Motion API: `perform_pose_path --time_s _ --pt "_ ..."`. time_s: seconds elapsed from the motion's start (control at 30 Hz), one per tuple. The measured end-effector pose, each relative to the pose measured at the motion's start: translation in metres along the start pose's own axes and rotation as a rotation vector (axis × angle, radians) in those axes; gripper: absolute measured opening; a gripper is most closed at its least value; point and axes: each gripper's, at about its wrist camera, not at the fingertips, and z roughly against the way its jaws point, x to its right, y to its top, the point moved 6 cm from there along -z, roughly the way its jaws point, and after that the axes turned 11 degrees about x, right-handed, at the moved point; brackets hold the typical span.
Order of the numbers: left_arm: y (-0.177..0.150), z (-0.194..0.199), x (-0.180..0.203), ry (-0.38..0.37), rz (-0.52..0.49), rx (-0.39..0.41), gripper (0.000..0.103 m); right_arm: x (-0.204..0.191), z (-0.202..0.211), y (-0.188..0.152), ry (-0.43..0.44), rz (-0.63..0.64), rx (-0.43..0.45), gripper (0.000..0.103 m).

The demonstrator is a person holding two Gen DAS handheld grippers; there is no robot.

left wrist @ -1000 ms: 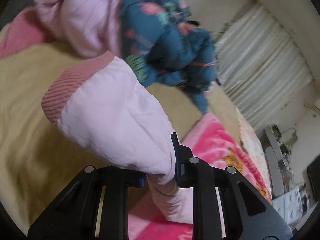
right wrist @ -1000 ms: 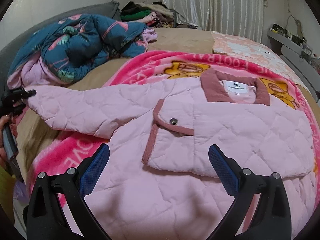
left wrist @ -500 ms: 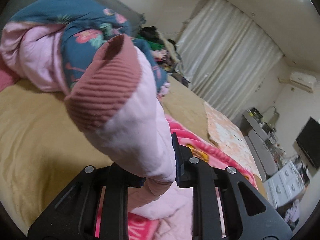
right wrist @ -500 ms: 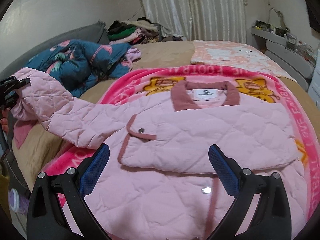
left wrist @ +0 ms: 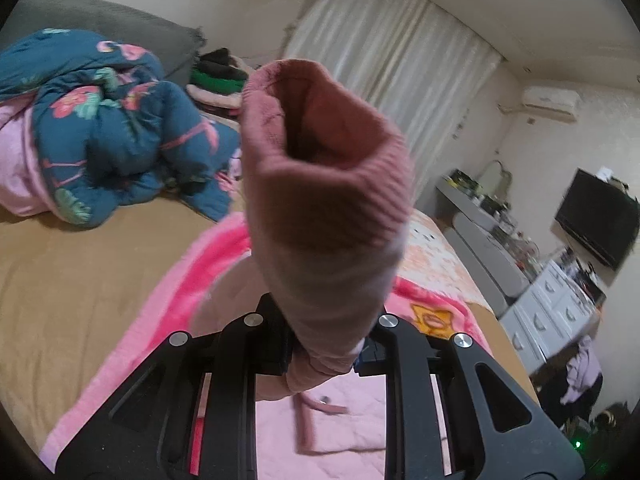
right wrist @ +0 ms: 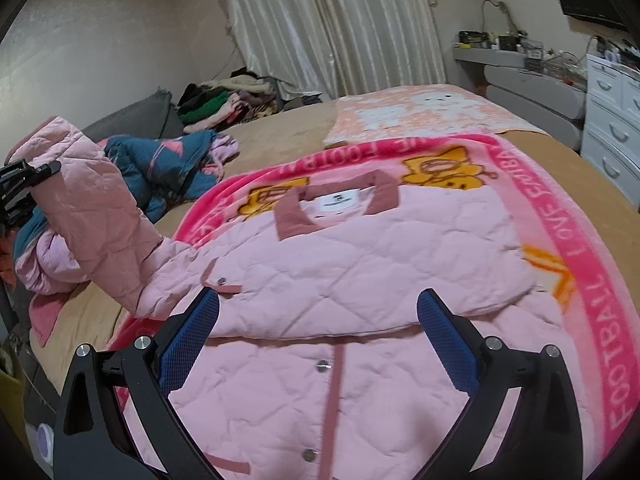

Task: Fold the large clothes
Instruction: 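Grasp the sleeve cuff with the left tool and lift it, then fold the held sleeve across the jacket front and release it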

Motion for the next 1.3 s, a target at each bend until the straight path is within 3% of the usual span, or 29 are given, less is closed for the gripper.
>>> perform_pose_path --time_s 0.7,0.97,1.3 --pt "-0.096 -0.04 0.128 -0.165 -0.173 -0.167 0.013 0.094 0.038 -0.011 -0.046 -0.166 0.008 0.099" --pt "-0.159 -0.057 0.163 -0.195 -0.249 -0.277 0.014 0.133 0.051 -0.022 -0.104 -0.206 0.002 0.099" --pt "-0.24 -0.069 0.181 -0.187 -0.361 -0.399 0.019 0.162 0.058 -0.038 -0.143 -0.265 -0.012 0.099"
